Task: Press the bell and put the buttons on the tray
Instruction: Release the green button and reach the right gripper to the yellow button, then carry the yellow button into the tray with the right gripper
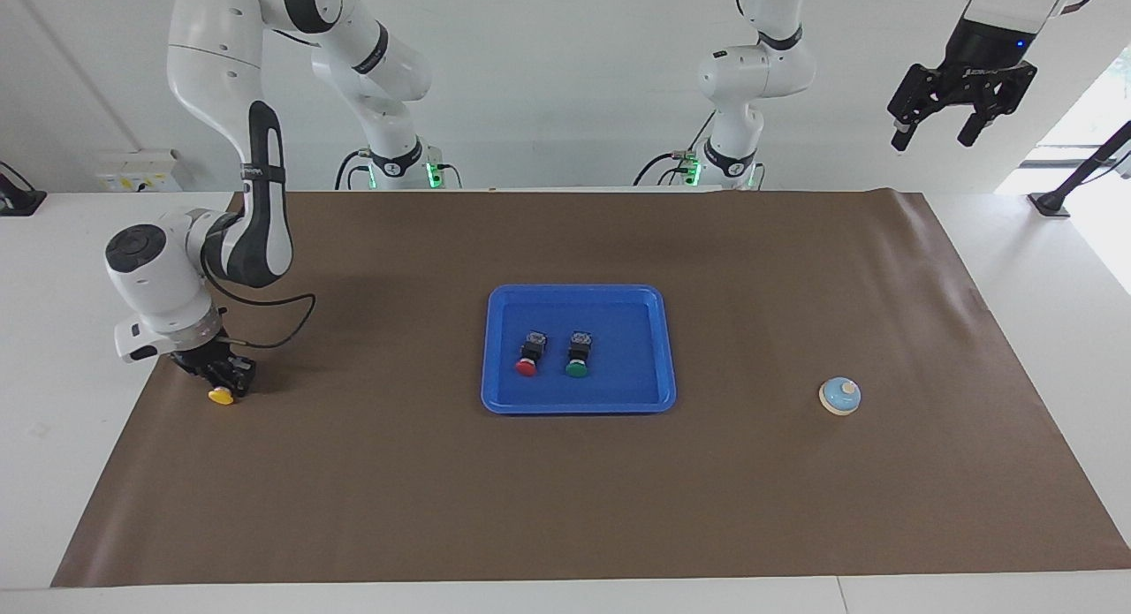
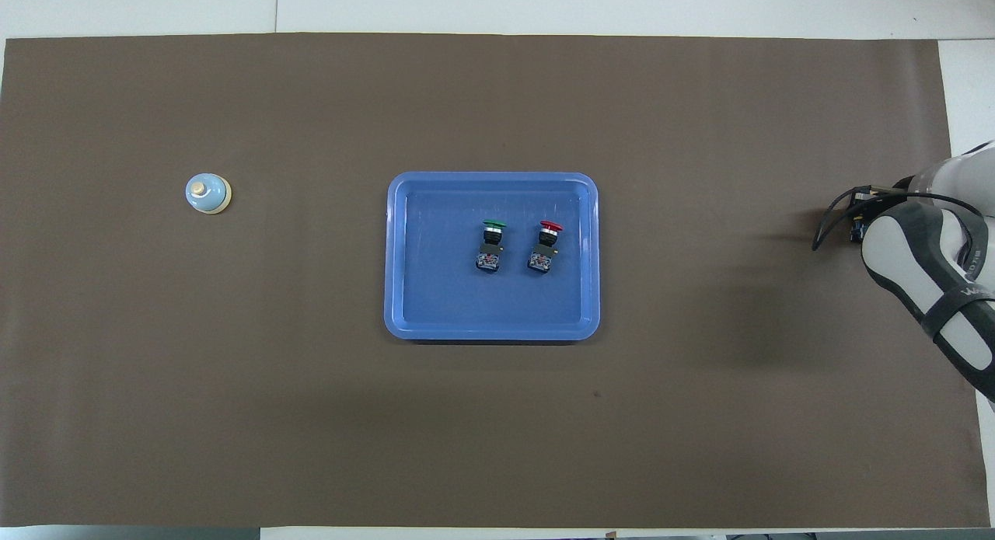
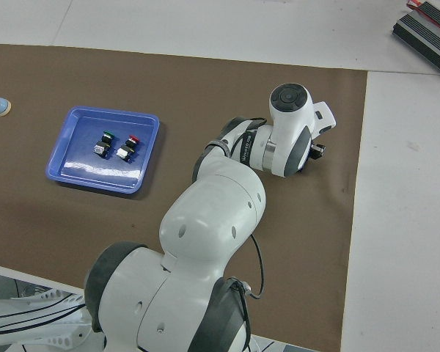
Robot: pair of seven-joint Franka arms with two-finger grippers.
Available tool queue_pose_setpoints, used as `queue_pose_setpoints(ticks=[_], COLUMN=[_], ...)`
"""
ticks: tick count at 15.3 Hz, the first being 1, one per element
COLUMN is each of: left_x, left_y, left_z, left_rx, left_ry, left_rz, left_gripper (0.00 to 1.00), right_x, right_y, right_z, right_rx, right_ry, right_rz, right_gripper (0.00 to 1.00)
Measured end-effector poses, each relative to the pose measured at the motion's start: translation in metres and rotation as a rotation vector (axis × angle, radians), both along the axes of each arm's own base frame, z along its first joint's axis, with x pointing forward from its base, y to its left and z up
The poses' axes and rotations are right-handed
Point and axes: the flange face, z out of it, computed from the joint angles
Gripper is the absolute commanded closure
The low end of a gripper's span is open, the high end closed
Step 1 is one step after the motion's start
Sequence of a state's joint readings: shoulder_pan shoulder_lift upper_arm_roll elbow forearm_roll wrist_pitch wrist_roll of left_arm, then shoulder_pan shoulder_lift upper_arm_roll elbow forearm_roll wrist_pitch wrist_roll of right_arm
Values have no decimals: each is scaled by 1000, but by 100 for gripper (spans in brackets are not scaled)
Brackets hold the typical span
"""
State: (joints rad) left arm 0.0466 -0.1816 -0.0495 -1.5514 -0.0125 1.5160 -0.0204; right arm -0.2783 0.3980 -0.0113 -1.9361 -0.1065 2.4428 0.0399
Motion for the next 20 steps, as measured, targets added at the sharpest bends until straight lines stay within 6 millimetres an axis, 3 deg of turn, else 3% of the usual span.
queue_pose_setpoints(ticks=[2, 4, 6, 8, 11, 14, 17, 20], left_x=[0, 0, 0, 0, 0, 0, 0, 0], left_y=[0, 0, 0, 0, 0, 0, 0, 0], left_z=[0, 0, 0, 0, 0, 0, 0, 0], left_rx=[0, 0, 0, 0, 0, 0, 0, 0], left_ry=[0, 0, 0, 0, 0, 0, 0, 0], left_rz=[0, 0, 0, 0, 0, 0, 0, 0], left_gripper=[0, 0, 0, 0, 0, 0, 0, 0], right_x=[5, 18, 37, 55, 72, 74, 54, 28], right_y=[7, 21, 47, 90, 178, 287, 406, 497], right_z=[8, 30, 66, 106, 142, 153, 154, 147], right_rx=[5, 7, 14, 28, 35, 32, 44, 70], right_ry=[12, 26, 48, 62, 80, 106, 115, 117], right_rz=[10, 31, 46, 39, 4, -36, -77, -86], right_gripper=[100, 100, 100, 100, 100, 100, 100, 100])
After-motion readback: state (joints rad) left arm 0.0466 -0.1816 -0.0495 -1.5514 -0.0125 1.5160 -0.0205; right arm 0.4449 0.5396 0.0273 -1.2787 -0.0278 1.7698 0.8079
